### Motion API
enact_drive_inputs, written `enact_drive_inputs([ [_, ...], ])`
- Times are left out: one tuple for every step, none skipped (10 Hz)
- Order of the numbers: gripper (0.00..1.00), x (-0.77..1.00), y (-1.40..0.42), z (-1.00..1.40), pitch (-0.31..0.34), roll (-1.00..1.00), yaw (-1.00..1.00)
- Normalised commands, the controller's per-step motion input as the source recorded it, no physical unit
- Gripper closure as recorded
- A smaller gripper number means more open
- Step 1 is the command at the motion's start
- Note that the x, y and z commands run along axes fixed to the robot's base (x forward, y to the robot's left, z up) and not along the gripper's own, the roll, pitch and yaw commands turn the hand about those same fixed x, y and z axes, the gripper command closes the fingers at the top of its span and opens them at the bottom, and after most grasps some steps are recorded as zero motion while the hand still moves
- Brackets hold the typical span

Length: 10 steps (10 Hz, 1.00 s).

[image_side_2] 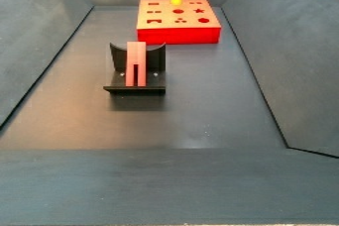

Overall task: Pick up the double-square object. Move up. Rotate the double-square object. Place the double-square object on the fixture. Regrasp the double-square object. Move to above the board. Insert the double-square object.
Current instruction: Regrasp the double-square object.

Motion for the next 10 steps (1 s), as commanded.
enact_drive_inputs([
  [0.00,0.01,-0.02,0.02,0.049,1.00,0.02],
  [0.00,0.01,-0.03,0.02,0.048,1.00,0.02],
  [0.00,0.00,-0.03,0.02,0.046,1.00,0.02],
  [0.00,-0.02,-0.02,0.01,0.041,1.00,0.02],
  [0.00,-0.02,-0.02,0.01,0.038,1.00,0.02],
  [0.00,-0.02,-0.02,0.01,0.033,1.00,0.02],
  [0.00,-0.01,-0.02,0.00,0.030,1.00,0.02],
  [0.00,-0.01,-0.02,0.00,0.028,1.00,0.02],
  [0.00,-0.01,-0.02,0.00,0.029,1.00,0.02],
  [0.00,0.00,-0.02,0.01,0.033,1.00,0.02],
])
